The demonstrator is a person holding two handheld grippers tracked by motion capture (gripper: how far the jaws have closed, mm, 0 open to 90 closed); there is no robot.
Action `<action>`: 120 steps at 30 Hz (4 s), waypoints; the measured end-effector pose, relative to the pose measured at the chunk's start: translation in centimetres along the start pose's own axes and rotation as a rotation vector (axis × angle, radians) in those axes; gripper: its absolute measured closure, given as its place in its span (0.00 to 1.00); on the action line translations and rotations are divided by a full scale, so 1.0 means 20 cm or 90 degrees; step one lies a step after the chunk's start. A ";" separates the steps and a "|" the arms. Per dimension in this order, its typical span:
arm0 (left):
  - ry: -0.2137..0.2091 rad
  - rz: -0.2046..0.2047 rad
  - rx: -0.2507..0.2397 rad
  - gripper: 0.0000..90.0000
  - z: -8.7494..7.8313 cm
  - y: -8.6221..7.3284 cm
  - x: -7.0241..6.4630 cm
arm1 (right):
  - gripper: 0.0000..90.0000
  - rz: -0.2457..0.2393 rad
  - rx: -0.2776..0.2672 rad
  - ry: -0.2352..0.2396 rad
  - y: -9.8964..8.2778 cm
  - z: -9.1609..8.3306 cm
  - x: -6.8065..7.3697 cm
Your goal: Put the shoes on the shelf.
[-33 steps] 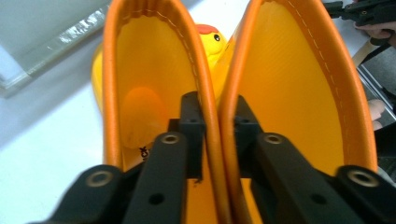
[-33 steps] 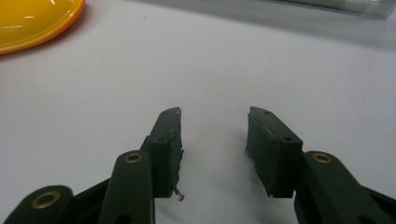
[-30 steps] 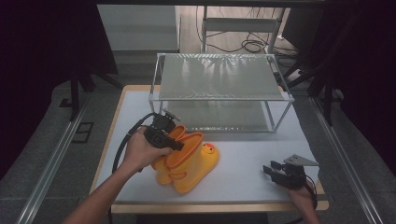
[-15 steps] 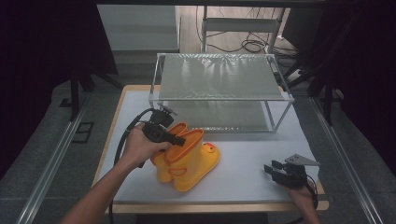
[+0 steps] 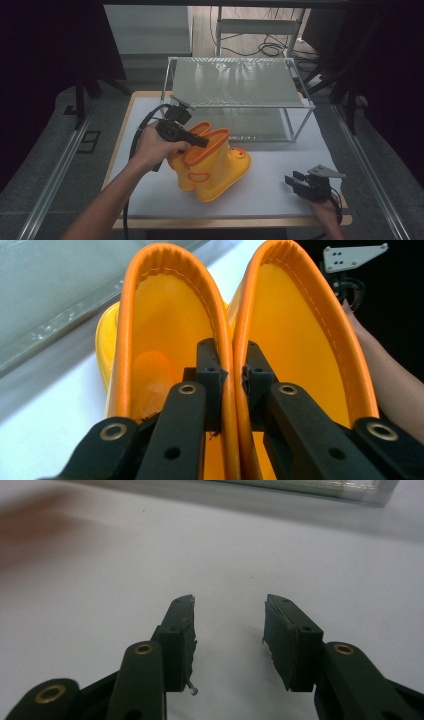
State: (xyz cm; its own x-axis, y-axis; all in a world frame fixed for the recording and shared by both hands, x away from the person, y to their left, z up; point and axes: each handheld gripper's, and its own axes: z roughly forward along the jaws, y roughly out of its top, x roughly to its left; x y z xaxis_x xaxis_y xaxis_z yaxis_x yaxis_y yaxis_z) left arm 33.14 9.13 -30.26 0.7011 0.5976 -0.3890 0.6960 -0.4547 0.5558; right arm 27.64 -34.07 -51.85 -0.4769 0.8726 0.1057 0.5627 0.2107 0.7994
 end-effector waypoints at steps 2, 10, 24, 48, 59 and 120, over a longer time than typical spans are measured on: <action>-0.004 0.002 -0.001 0.91 0.00 0.01 -0.01 | 0.61 0.002 0.000 0.000 0.00 0.00 0.00; -0.005 0.017 0.005 0.91 0.00 0.09 -0.06 | 0.62 0.008 0.002 0.001 0.00 0.00 -0.01; -0.020 0.049 -0.009 0.91 -0.09 0.28 -0.21 | 0.62 0.021 -0.014 0.002 0.00 -0.02 -0.02; -0.039 0.070 -0.018 0.91 -0.09 0.48 -0.33 | 0.47 0.023 -0.010 -0.008 0.00 -0.01 -0.02; -0.039 0.088 -0.029 0.91 -0.15 0.56 -0.38 | 0.47 0.029 -0.012 -0.013 -0.01 -0.01 -0.03; 0.178 -0.132 -0.136 0.91 -0.11 1.21 0.13 | 0.49 0.048 -0.021 -0.015 -0.02 -0.04 -0.05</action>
State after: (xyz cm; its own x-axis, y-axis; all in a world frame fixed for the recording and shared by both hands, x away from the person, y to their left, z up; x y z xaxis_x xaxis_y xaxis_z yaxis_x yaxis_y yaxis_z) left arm 51.48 1.13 -16.15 0.4591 0.8325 -0.3099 0.7497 -0.1760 0.6380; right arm 27.35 -35.26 -51.85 -0.4175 0.8959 0.1519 0.5736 0.1301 0.8087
